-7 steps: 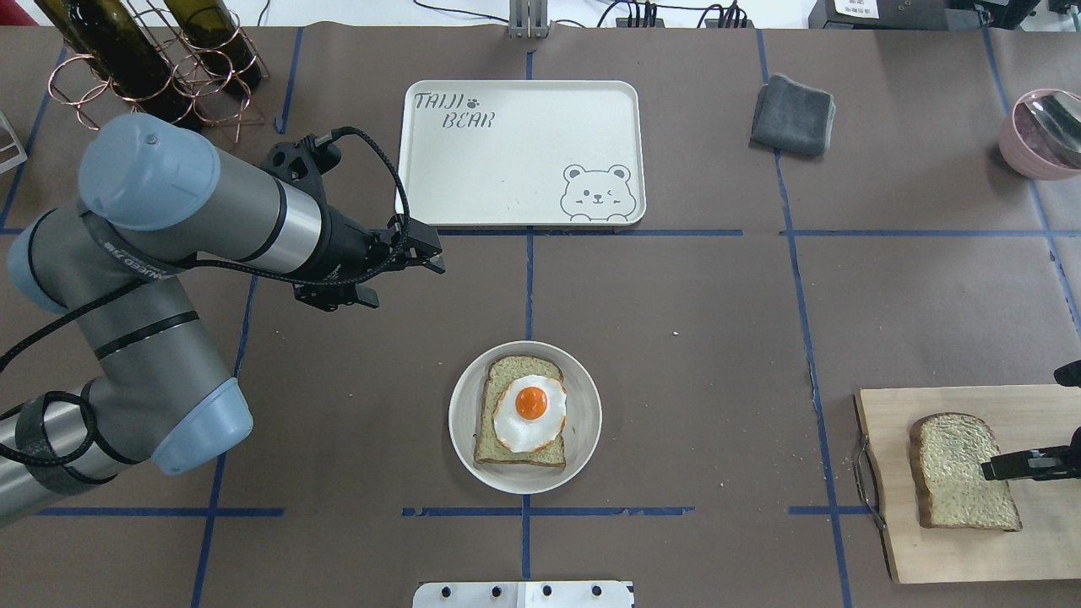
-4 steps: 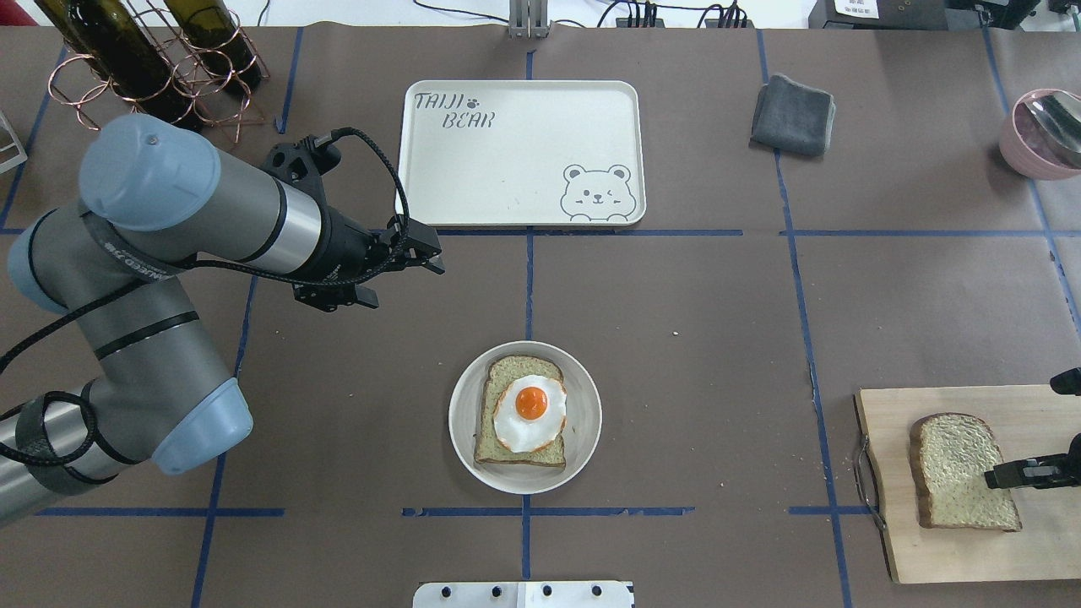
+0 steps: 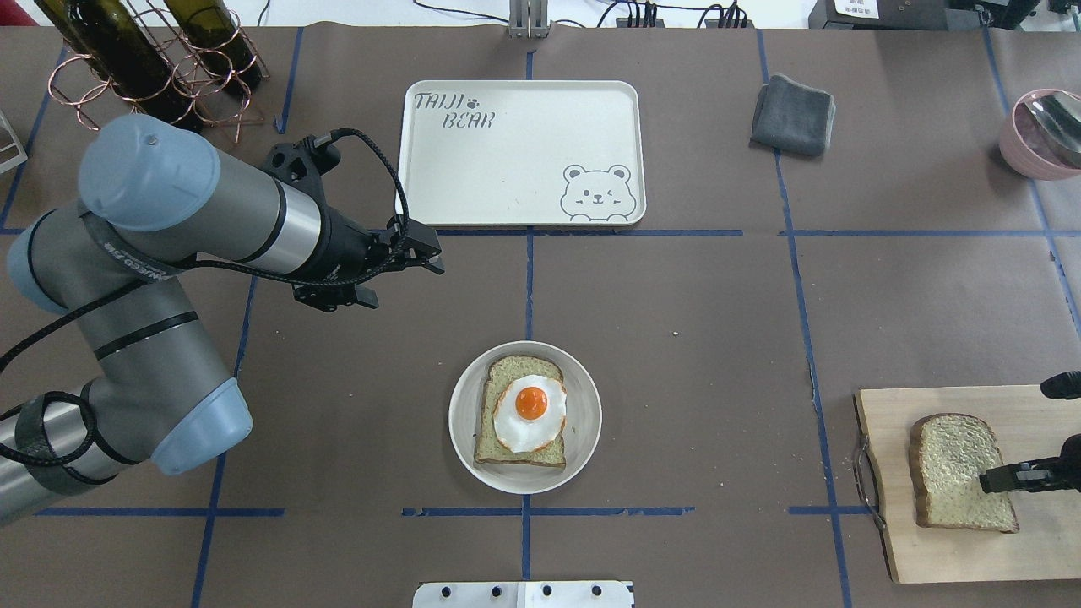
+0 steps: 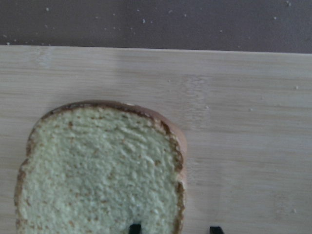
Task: Make sandwich and place on tray
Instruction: 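Lower the right gripper and grasp the bread slice by its edge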
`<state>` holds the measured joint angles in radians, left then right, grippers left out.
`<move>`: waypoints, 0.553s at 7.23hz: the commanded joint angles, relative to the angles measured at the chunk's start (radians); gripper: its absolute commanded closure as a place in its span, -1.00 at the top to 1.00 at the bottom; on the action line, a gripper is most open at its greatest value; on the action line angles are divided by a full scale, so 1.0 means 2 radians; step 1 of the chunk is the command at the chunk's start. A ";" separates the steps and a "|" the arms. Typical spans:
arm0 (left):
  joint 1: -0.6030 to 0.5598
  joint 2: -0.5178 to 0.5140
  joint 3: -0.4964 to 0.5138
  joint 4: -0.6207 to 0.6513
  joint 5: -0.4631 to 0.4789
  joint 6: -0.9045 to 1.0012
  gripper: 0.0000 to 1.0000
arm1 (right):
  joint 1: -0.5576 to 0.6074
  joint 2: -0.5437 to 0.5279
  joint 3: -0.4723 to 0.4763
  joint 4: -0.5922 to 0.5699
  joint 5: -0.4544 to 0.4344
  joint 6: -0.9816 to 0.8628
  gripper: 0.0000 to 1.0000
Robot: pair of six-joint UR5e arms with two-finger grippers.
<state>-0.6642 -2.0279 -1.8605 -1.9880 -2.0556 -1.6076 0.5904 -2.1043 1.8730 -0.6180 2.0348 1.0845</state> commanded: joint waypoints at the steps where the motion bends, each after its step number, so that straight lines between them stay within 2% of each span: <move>1: 0.000 0.001 0.000 0.000 0.000 0.000 1.00 | -0.001 0.001 -0.003 0.000 -0.004 0.000 -0.86; 2: -0.001 0.001 0.000 0.000 0.000 0.000 1.00 | -0.001 0.001 -0.003 0.000 -0.004 -0.001 -1.00; 4: 0.000 0.002 0.000 0.001 0.000 0.000 1.00 | 0.001 0.001 0.002 0.001 -0.003 -0.001 -1.00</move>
<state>-0.6646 -2.0260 -1.8607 -1.9877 -2.0555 -1.6076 0.5897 -2.1032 1.8703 -0.6184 2.0278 1.0832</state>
